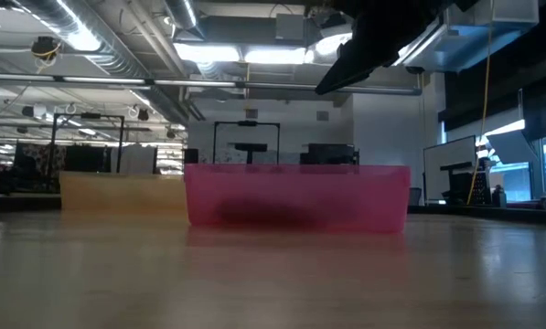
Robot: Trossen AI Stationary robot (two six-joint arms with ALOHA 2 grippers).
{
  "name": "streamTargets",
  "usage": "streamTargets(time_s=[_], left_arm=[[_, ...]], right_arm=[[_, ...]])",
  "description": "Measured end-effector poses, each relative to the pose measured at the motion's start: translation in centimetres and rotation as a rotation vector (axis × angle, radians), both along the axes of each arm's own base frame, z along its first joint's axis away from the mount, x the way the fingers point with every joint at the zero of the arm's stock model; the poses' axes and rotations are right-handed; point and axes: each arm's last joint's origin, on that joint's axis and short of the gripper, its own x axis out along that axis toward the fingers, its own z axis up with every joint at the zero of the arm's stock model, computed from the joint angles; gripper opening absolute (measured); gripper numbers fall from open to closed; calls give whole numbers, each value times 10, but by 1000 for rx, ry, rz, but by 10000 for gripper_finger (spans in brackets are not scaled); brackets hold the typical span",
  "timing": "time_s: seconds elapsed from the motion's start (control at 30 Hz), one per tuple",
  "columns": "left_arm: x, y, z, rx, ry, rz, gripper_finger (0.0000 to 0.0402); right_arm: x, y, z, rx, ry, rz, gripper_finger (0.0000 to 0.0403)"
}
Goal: Sort produce into baskets
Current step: Put the yellow lemon in the transparent bin
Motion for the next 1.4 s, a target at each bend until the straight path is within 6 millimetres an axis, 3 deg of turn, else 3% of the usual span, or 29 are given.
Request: streamTargets(time_s=[0.3,0.7,1.2,1.4], left_arm=[[9,7,13,-11,-100,53,139],[29,21,42,23,-391,38,136],[72,58,72,287,-858,-105,138],[96,74,88,517,-1110,-169,138]], right_arm=[[0,0,0,0,1,1,270],[0,0,0,1,1,0,270],[3,0,12,33,-33,-21,270],[5,1,14,83,-66,-55,270]])
